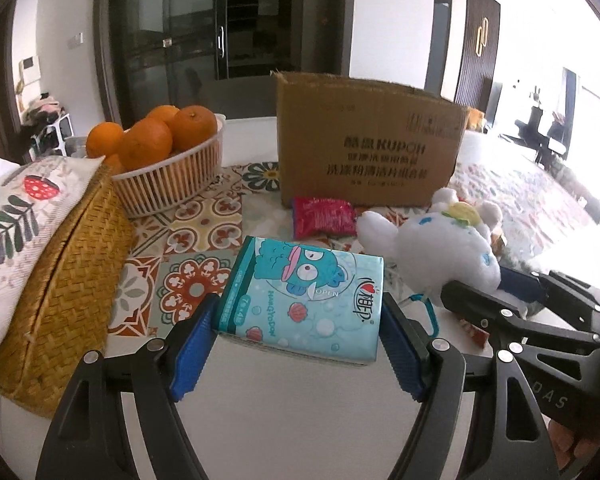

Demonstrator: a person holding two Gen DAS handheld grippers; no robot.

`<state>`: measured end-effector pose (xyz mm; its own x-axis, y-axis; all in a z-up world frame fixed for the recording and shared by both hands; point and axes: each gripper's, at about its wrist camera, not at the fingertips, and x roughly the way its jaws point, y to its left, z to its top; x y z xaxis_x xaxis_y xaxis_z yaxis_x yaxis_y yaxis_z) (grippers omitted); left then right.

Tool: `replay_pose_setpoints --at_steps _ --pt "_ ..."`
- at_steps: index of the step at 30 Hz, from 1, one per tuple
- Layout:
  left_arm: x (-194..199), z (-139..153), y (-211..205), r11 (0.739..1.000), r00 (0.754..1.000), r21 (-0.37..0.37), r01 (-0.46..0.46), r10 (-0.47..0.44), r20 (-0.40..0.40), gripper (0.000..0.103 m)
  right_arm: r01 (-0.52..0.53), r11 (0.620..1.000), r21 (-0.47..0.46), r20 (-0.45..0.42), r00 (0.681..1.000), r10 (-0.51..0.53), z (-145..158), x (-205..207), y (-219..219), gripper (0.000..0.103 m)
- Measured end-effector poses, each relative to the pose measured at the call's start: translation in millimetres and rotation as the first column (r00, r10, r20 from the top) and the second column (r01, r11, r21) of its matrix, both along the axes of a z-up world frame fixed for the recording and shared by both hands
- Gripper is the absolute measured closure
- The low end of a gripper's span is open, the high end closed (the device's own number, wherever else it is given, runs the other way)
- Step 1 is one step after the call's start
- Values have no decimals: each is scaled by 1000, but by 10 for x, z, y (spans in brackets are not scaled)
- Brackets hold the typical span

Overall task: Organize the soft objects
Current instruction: 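Carry the bunny and tissue pack over the cardboard box and release both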

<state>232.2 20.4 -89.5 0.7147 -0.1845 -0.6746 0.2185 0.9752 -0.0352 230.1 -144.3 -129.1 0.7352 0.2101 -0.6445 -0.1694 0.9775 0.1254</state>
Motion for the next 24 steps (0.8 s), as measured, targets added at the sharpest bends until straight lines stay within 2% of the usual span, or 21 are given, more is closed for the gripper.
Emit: replay_pose_setpoints --at_steps 16,24 --pt "-106 484 -145 999 996 -25 -39 41 75 26 58 998 15 151 987 -60 508 -215 -169 57" --pt "-89 786 -216 999 989 -35 -27 32 144 26 81 996 40 214 973 -87 770 -253 -250 57"
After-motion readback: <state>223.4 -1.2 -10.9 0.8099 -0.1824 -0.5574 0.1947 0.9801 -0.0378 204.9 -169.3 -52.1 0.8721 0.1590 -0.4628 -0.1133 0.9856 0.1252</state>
